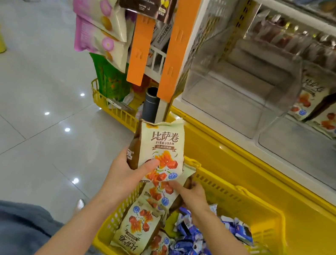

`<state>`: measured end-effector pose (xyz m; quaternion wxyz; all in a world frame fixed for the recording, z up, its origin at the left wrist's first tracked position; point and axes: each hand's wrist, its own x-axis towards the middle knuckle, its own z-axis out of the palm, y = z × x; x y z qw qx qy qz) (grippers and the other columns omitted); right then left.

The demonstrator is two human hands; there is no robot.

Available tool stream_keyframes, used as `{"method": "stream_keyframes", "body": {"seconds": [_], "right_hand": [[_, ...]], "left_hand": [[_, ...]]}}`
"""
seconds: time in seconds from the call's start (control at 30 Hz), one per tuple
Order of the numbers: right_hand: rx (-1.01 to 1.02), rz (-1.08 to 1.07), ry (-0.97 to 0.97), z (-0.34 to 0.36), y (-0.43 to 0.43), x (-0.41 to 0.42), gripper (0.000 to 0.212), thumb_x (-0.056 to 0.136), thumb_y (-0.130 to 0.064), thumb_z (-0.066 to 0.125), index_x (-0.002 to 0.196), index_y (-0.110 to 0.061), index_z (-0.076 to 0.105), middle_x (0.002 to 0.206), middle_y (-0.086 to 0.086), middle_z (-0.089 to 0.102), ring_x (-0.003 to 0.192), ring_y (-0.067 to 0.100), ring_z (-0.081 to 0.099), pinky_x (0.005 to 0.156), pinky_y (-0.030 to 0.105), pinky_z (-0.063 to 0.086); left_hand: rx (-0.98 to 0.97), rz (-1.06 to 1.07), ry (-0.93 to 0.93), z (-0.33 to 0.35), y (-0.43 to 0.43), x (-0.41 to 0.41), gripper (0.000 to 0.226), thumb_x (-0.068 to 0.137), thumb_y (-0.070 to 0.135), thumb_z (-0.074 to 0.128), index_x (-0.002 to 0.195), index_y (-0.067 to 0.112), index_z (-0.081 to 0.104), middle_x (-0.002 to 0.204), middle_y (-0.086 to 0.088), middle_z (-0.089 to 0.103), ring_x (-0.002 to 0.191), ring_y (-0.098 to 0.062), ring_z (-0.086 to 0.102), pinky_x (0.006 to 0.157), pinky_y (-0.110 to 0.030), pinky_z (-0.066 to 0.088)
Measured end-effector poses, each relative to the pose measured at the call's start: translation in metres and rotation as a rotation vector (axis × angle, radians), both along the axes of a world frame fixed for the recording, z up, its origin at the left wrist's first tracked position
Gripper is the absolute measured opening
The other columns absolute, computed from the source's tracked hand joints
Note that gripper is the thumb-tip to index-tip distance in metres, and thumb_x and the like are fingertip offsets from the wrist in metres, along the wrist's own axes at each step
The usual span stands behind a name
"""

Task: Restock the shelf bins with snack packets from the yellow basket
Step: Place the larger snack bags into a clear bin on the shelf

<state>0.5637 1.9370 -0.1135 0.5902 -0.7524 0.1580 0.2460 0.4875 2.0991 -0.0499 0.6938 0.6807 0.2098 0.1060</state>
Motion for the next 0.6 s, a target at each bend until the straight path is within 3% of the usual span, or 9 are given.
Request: {"method": "stream_keyframes", "body": {"seconds": [0.07, 0.13, 0.23, 0.3, 0.37, 0.47, 0.53, 0.6], "right_hand": [[0.012, -0.004, -0.062, 0.025, -0.021, 0.003, 0.053, 0.068, -0.029, 0.082, 0.104, -0.019, 0.044, 0.100, 0.000, 0.064, 0.089, 0.016, 0.065, 0.072, 0.032, 0.055], [-0.007, -0.002, -0.133, 0.056, -0.045, 0.007, 0.055, 0.068, -0.030, 0.082, 0.106, -0.024, 0.042, 0.095, -0.005, 0.065, 0.082, 0.011, 0.066, 0.061, 0.024, 0.052], [-0.066, -0.007, -0.251, 0.104, -0.081, 0.014, 0.056, 0.066, -0.033, 0.082, 0.110, -0.020, 0.049, 0.097, -0.002, 0.069, 0.078, 0.012, 0.070, 0.056, 0.022, 0.051], [-0.097, -0.020, -0.339, 0.139, -0.105, 0.018, 0.045, 0.065, -0.033, 0.082, 0.098, -0.020, 0.055, 0.087, -0.004, 0.072, 0.068, 0.007, 0.070, 0.049, 0.018, 0.050], [-0.119, -0.053, -0.422, 0.176, -0.127, 0.023, 0.041, 0.060, -0.036, 0.081, 0.089, -0.024, 0.054, 0.075, -0.009, 0.072, 0.059, 0.001, 0.068, 0.043, 0.014, 0.047], [-0.131, -0.159, -0.570, 0.224, -0.158, 0.033, 0.064, 0.056, -0.042, 0.077, 0.109, -0.018, 0.051, 0.093, -0.007, 0.067, 0.068, 0.002, 0.069, 0.048, 0.015, 0.051], [-0.152, -0.256, -0.678, 0.245, -0.175, 0.041, 0.064, 0.065, -0.037, 0.077, 0.117, -0.017, 0.045, 0.097, -0.007, 0.064, 0.070, 0.001, 0.069, 0.050, 0.016, 0.053], [-0.159, -0.328, -0.710, 0.254, -0.190, 0.055, 0.064, 0.071, -0.035, 0.076, 0.123, -0.014, 0.044, 0.103, -0.003, 0.065, 0.076, 0.008, 0.070, 0.062, 0.030, 0.060]], "left_hand": [[0.022, -0.027, -0.036, 0.014, -0.008, 0.008, 0.034, 0.070, 0.041, 0.073, 0.098, 0.040, 0.054, 0.093, 0.016, 0.068, 0.081, 0.002, 0.066, 0.055, -0.012, 0.050], [0.069, -0.064, -0.071, 0.030, -0.017, 0.018, 0.037, 0.068, 0.044, 0.072, 0.100, 0.043, 0.052, 0.096, 0.018, 0.067, 0.086, 0.000, 0.065, 0.062, -0.015, 0.051], [0.147, -0.117, -0.137, 0.057, -0.032, 0.037, 0.032, 0.068, 0.044, 0.073, 0.094, 0.044, 0.054, 0.090, 0.026, 0.066, 0.084, 0.006, 0.064, 0.068, -0.015, 0.051], [0.187, -0.139, -0.200, 0.077, -0.042, 0.052, 0.023, 0.072, 0.037, 0.074, 0.087, 0.043, 0.057, 0.074, 0.036, 0.064, 0.076, 0.017, 0.060, 0.059, -0.003, 0.045], [0.188, -0.179, -0.239, 0.098, -0.052, 0.066, 0.020, 0.073, 0.038, 0.072, 0.087, 0.043, 0.058, 0.070, 0.043, 0.059, 0.075, 0.022, 0.057, 0.053, -0.001, 0.042], [0.109, -0.216, -0.283, 0.120, -0.067, 0.085, 0.030, 0.064, 0.047, 0.071, 0.091, 0.042, 0.059, 0.076, 0.034, 0.065, 0.079, 0.014, 0.062, 0.059, -0.007, 0.046], [0.056, -0.232, -0.307, 0.128, -0.080, 0.095, 0.041, 0.056, 0.052, 0.068, 0.095, 0.041, 0.058, 0.082, 0.027, 0.066, 0.079, 0.011, 0.063, 0.059, -0.008, 0.048], [0.021, -0.242, -0.322, 0.132, -0.092, 0.105, 0.039, 0.058, 0.050, 0.068, 0.094, 0.041, 0.055, 0.082, 0.028, 0.063, 0.074, 0.016, 0.060, 0.051, -0.002, 0.044]]}}
